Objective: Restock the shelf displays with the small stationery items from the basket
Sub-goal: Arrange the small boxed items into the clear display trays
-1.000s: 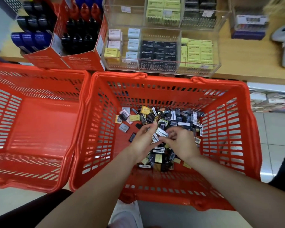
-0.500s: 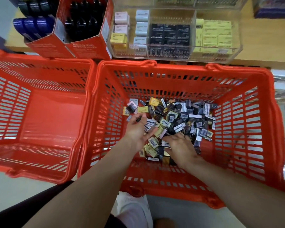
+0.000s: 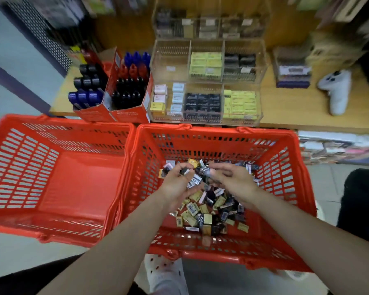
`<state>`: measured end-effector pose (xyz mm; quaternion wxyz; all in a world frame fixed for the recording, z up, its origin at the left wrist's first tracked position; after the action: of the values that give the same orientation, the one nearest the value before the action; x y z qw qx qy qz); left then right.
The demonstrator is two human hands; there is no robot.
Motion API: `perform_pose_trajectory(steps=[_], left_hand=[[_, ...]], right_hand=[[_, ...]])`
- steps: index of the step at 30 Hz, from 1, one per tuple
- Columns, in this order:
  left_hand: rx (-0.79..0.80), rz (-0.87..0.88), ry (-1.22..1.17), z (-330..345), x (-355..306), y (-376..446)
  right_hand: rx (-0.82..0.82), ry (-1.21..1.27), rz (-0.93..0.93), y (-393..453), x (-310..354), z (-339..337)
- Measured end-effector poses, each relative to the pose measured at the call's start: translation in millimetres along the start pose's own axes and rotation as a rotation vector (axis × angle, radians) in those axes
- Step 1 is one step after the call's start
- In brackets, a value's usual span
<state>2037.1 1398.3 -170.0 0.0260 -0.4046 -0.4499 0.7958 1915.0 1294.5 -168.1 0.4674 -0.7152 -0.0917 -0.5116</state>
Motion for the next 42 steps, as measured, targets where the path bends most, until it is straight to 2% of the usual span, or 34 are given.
perform_pose_trajectory(steps=[2,5,7,10,15,22,27,32,37,42], left_hand=[[0.046,0.048,0.019,17.9,-22.6,-27.1],[0.134,0.133,0.005,43.5,-57.2,-75.2],[0.165,0.169,-0.012,54.9,-77.1,-108.9],[0.157,0.197,-0.075,62.8,-100.5,-154.8],[0.189,0.168,-0.169,74.7,-121.0,-202.9],[0.275,0.232,-0.047,92.7,-134.8,-183.7],[0.361,0.283,-0.075,106.6,-153.9,-151.0],[0.46,0.257,-0.149,128.1,-164.3,-130.0],[0.447,0.333,-0.118,139.4,-182.2,-122.6],[0.472,0.4,-0.092,139.6,-186.1,-125.0]], right_hand=[[-0.016,0.123,-0.047,-19.2,34.9,-2.9],[0.046,0.213,-0.112,-54.5,85.5,-0.7],[0.071,0.14,-0.197,-85.9,118.6,-1.1],[0.011,-0.077,-0.34,-134.6,161.4,-10.9],[-0.073,-0.156,-0.458,-176.2,198.6,-21.7],[-0.093,-0.255,-0.544,-175.4,220.9,-19.4],[-0.171,-0.249,-0.618,-158.6,240.5,-46.0],[-0.215,-0.231,-0.654,-135.1,257.2,-64.4],[-0.166,-0.11,-0.724,-125.5,265.4,-69.3],[-0.209,-0.17,-0.772,-128.2,271.2,-70.0]])
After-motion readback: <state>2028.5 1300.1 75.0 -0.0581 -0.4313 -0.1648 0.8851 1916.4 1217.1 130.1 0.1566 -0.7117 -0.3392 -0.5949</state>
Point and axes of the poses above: each hand's wrist, its own y-axis towards the middle knuckle, its own z-axis out of the palm, x = y × z, the point moved 9 cm from there along y, towards the middle knuckle, and after that the axes turned 3 degrees about x, right-handed, at the moved point
